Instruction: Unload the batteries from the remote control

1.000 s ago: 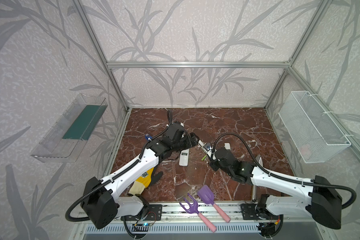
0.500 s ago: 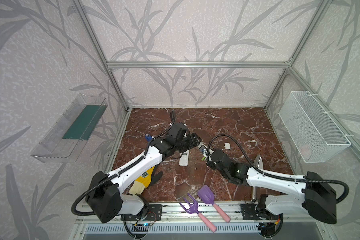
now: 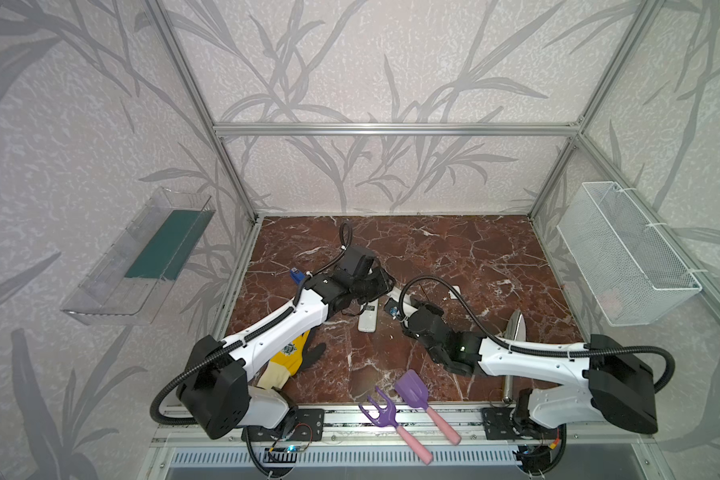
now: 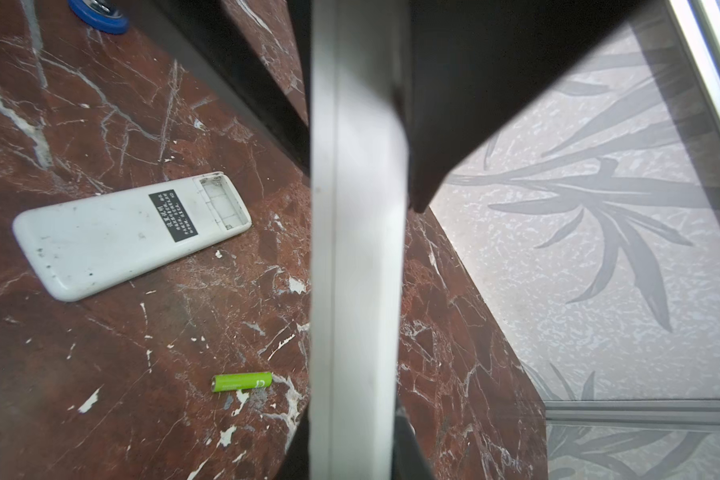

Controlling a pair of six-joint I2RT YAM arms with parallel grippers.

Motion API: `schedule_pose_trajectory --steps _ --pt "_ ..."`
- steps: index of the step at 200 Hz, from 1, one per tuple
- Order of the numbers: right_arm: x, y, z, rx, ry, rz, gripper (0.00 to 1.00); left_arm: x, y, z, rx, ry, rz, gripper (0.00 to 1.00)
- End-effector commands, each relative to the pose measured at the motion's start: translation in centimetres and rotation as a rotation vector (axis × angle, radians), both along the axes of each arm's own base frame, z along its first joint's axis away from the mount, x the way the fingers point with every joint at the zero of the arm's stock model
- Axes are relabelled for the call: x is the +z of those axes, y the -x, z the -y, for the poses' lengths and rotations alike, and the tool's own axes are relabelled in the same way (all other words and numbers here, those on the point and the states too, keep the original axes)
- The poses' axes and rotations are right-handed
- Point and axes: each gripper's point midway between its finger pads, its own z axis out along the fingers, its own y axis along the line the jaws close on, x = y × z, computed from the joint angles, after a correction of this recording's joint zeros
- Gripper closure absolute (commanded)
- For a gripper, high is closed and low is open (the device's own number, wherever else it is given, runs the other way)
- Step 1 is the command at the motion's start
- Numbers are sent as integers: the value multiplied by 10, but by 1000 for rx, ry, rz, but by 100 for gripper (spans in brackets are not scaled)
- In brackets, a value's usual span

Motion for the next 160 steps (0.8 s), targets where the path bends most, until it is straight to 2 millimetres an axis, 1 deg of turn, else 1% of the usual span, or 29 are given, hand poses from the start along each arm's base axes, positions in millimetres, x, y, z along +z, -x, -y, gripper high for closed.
schedule_pose_trajectory --steps 1,24,42,61,71,88,107,132,160 --pt "29 -7 -12 -20 -48 86 100 5 0 2 -23 -10 29 71" --pt "28 -7 -16 -18 -42 90 100 1 0 1 -18 -18 28 84" --pt "27 -6 -18 -14 -45 88 99 -3 -1 0 -6 -21 26 100" --pt "29 -6 -19 -15 -60 84 94 -6 -3 -3 12 -18 34 100" --pt "29 -5 -18 -16 -67 79 90 -5 -4 -3 20 -8 46 100" --pt "28 -3 -18 -14 -87 66 77 -3 -6 -6 35 10 73 100" --pt "26 0 -17 -6 -109 38 56 2 -8 -8 42 34 115 100" --pt "22 8 -20 28 -146 -26 32 7 -12 -12 55 69 164 100" --pt "14 19 -20 75 -210 -147 17 5 -19 -18 62 115 192 100"
